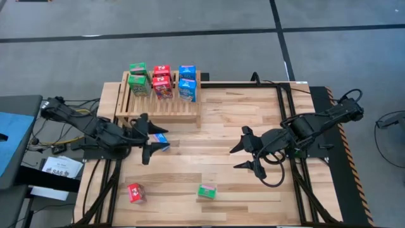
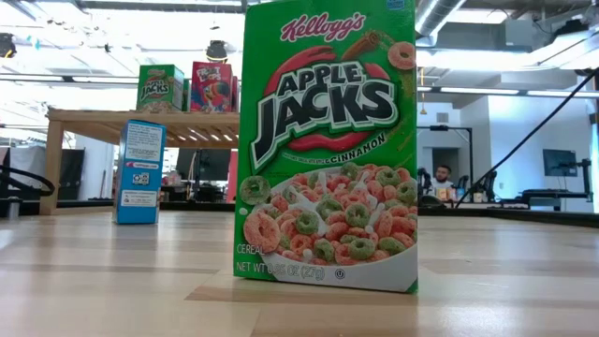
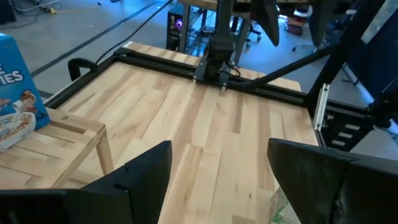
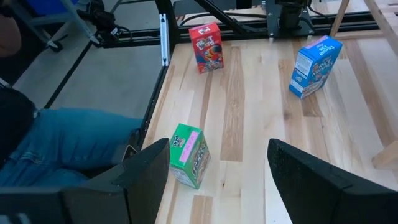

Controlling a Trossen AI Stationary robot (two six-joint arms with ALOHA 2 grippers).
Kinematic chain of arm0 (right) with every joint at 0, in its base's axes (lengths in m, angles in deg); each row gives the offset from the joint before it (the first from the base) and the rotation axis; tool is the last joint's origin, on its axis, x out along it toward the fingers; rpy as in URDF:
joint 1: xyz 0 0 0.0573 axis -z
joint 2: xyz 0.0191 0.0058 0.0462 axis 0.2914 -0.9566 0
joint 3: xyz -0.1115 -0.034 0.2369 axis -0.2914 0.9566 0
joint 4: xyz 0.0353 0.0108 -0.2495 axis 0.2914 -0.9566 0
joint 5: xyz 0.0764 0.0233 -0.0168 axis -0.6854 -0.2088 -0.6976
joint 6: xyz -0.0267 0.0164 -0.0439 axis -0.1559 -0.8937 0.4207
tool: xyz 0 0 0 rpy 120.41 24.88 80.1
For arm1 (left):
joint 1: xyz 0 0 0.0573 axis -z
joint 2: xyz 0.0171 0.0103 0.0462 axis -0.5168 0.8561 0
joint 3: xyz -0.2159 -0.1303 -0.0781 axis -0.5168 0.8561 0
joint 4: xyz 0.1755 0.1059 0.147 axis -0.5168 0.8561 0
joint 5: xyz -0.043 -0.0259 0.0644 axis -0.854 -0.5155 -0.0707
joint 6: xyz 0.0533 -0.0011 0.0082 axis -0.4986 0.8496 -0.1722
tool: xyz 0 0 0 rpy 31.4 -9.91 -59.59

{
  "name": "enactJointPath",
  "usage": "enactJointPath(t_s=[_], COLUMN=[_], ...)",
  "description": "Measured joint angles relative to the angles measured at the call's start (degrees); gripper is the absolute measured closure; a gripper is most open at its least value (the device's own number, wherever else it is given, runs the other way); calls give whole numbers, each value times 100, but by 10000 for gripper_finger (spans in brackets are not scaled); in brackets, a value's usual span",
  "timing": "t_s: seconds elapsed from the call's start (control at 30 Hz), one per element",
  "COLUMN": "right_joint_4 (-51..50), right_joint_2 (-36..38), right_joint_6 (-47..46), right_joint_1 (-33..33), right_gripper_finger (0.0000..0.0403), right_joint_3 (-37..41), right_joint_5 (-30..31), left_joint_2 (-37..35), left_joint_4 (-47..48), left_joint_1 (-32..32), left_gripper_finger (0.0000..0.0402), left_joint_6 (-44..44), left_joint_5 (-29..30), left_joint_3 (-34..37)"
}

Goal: Stack cereal on shelf
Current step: Put the green cereal box on the shelf aligned with the other green cereal box

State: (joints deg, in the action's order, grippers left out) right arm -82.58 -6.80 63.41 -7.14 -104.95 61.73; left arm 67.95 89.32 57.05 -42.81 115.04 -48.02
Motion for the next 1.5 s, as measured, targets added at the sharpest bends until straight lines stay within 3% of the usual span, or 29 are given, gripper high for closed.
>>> enactJointPath(t_s=[0.17, 0.3, 0.5, 0.77, 1.13, 1.5], right_joint_4=[23, 127, 282, 261, 189, 184], right_joint_2=[-20, -153, -558, -1071, -1081, -1123], right_joint_6=[28, -595, -1297, -1440, -1210, -945], right_joint_1=[10, 40, 46, -195, -298, -307], right_gripper_finger=[106, 106, 106, 106, 106, 106], right_joint_3=[0, 9, 1, 2, 0, 0], right_joint_5=[556, 1200, 1065, 684, 397, 402], left_joint_2=[107, 102, 102, 78, 92, 92], left_joint_4=[-10, -13, -88, -526, -514, -509], left_joint_1=[-2, -2, 11, -324, -1002, -1067], left_gripper_finger=[147, 147, 147, 147, 147, 147], left_joint_6=[121, 388, 309, -209, 891, 1171], left_joint_5=[-112, -400, -653, -583, -797, -574], left_joint_3=[0, 0, 0, 4, 7, 7])
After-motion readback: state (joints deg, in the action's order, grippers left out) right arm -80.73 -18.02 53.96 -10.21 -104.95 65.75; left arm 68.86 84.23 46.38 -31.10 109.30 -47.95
